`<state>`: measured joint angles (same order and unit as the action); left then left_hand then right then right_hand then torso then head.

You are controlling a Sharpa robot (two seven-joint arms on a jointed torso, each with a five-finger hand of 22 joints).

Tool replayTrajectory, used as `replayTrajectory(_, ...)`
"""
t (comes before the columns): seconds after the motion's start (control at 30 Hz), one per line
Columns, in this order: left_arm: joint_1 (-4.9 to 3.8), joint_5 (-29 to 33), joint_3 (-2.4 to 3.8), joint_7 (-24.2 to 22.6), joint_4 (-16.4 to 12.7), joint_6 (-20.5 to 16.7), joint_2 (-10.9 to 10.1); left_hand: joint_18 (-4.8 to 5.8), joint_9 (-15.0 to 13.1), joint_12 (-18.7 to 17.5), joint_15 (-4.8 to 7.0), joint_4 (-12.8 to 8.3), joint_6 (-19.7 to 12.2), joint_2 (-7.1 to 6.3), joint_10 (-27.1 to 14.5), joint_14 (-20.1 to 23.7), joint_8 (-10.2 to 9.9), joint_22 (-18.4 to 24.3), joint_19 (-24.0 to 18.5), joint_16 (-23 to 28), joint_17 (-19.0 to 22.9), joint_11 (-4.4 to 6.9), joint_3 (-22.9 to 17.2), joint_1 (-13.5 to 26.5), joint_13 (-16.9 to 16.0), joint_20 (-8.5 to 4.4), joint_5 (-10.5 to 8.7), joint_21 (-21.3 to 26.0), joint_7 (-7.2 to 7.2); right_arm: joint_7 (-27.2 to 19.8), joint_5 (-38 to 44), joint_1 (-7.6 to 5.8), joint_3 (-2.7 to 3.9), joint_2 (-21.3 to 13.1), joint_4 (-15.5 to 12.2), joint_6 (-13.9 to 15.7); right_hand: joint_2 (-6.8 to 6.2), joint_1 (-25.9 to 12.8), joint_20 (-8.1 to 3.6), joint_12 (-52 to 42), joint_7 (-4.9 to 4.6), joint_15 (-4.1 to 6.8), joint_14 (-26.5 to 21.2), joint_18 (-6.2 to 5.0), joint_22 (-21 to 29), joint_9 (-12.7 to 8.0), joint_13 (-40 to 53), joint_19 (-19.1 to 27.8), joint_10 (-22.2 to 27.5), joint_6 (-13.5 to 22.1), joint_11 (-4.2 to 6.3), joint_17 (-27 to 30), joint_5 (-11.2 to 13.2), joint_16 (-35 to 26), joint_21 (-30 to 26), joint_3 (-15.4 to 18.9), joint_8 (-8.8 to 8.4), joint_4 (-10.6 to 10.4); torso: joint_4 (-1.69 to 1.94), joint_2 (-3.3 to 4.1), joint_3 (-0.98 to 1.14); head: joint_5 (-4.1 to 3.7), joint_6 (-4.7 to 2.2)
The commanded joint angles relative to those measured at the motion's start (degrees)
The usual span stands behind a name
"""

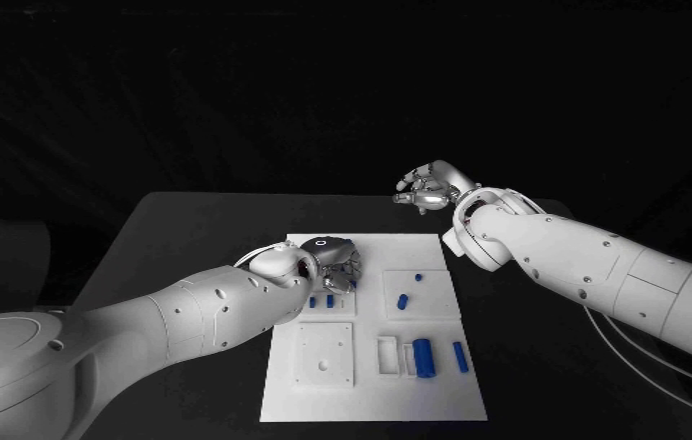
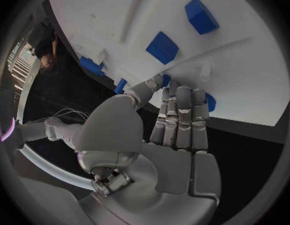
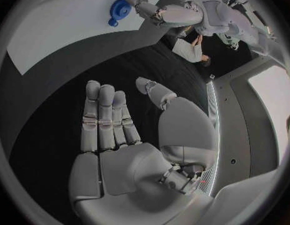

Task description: Assemble the parts on the task board

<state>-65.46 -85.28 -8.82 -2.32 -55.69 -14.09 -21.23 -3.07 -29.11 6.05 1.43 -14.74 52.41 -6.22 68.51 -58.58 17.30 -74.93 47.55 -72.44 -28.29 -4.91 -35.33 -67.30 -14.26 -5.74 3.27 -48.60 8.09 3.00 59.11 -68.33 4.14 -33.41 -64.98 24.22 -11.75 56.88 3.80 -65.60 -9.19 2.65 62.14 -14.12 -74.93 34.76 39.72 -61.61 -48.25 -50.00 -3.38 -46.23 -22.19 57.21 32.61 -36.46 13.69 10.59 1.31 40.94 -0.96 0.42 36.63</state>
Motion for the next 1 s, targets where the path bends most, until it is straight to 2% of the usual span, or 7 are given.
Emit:
replayTrajectory(0.03,0.39,-1.0,-0.24,1.4,0.3,2.4,0.1,-0.68,0.0,0.5,0.25,0.0,1.1,1.19,1.3,-0.7,0.6,-1.1,0.8,-0.5,0.0,0.23,-0.5,-0.1,-0.4,-1.27,0.30,-0.4,-0.30,-0.2,0.7,0.01,0.02,0.0,-0.1,-0.8,-0.05,-0.4,0.02,-0.3,-0.44,-0.18,0.2,-0.88,-0.2,0.1,-0.1,-0.4,0.5,0.1,-0.07,0.0,-0.3,-0.2,-0.3,0.1,-0.18,-0.3,0.05,0.01,0.00,-0.07,0.13)
replayTrajectory(0.13,0.39,-1.6,-0.29,1.7,0.4,2.6,0.1,-0.70,0.0,0.5,0.59,-0.2,1.9,2.27,2.2,-1.3,0.9,-1.0,1.2,-0.8,0.1,0.58,-0.7,-0.4,-0.4,-1.54,0.44,-0.5,-0.59,-0.2,0.7,0.01,0.02,0.0,-0.2,-0.7,-0.05,-0.5,0.02,-0.3,-0.44,-0.17,0.2,-0.87,-0.2,0.1,-0.1,-0.4,0.5,0.1,-0.07,0.0,-0.3,-0.2,-0.3,0.1,-0.18,-0.3,0.04,0.00,-0.02,-0.08,0.17)
replayTrajectory(0.33,0.39,-1.6,-0.30,1.7,0.5,2.1,0.2,-0.61,0.1,0.4,0.73,-0.4,2.3,3.32,2.6,-1.8,0.9,-0.9,1.4,-0.8,0.3,0.74,-1.0,-0.4,-0.4,-1.70,0.55,-0.4,-0.69,-0.2,0.7,0.01,0.02,0.0,-0.1,-0.8,-0.05,-0.5,0.02,-0.3,-0.44,-0.17,0.2,-0.87,-0.2,0.1,-0.1,-0.4,0.5,0.1,-0.06,0.0,-0.3,-0.2,-0.3,0.1,-0.18,-0.4,-0.01,-0.02,-0.03,-0.01,0.20)
replayTrajectory(0.6,0.39,-1.6,-0.42,1.5,0.6,2.0,0.6,-0.50,0.3,-0.2,0.64,-0.6,2.1,2.87,2.4,-2.0,0.6,-0.8,1.5,-0.5,0.6,0.62,-0.7,0.1,-0.1,-1.79,0.48,-0.2,-0.59,-0.2,0.7,0.01,0.02,0.1,-0.1,-0.9,-0.05,-0.5,0.02,-0.4,-0.43,-0.17,0.2,-0.87,-0.3,0.1,-0.1,-0.5,0.5,0.1,-0.06,0.0,-0.3,-0.2,-0.3,0.1,-0.17,-0.4,0.01,-0.01,-0.01,-0.02,0.27)
replayTrajectory(0.63,0.39,-1.6,-0.55,1.6,0.7,1.8,0.6,-0.50,0.4,-0.4,0.59,-0.7,2.0,2.69,2.3,-2.0,0.5,-0.8,1.6,-0.5,0.7,0.56,-0.7,0.1,0.0,-1.80,0.50,-0.2,-0.55,-0.2,0.7,0.01,0.02,0.1,-0.1,-0.9,-0.05,-0.5,0.02,-0.4,-0.43,-0.17,0.2,-0.87,-0.3,0.1,-0.1,-0.5,0.5,0.1,-0.06,0.0,-0.3,-0.2,-0.3,0.1,-0.17,-0.4,0.01,-0.01,-0.01,-0.02,0.27)
replayTrajectory(0.87,0.39,-4.0,-2.50,2.5,0.9,1.8,0.7,-0.62,0.9,-1.6,0.20,-1.1,1.2,1.50,1.3,-2.4,-0.1,-0.6,1.9,0.0,1.2,0.12,-0.8,0.1,0.6,-1.62,0.55,0.2,-0.21,-0.2,0.7,0.01,0.02,0.1,-0.2,-0.9,-0.04,-0.5,0.02,-0.4,-0.43,-0.17,0.2,-0.87,-0.3,0.1,-0.2,-0.5,0.5,0.0,-0.06,0.0,-0.3,-0.2,-0.4,0.1,-0.17,-0.4,0.01,0.00,0.01,0.02,0.32)
replayTrajectory(1.0,0.41,-5.8,-2.89,2.5,0.8,2.1,0.9,-0.73,0.9,-1.8,0.13,-1.3,1.3,1.14,1.3,-2.5,-0.2,-0.6,2.1,0.2,1.4,0.05,-0.9,-0.1,0.7,-1.54,0.54,0.3,-0.20,-0.2,0.7,0.01,0.02,0.1,-0.2,-0.9,-0.04,-0.5,0.02,-0.4,-0.43,-0.17,0.2,-0.87,-0.3,0.1,-0.2,-0.5,0.5,0.0,-0.06,0.0,-0.3,-0.2,-0.4,0.1,-0.16,-0.4,-0.01,0.01,-0.02,0.01,0.44)
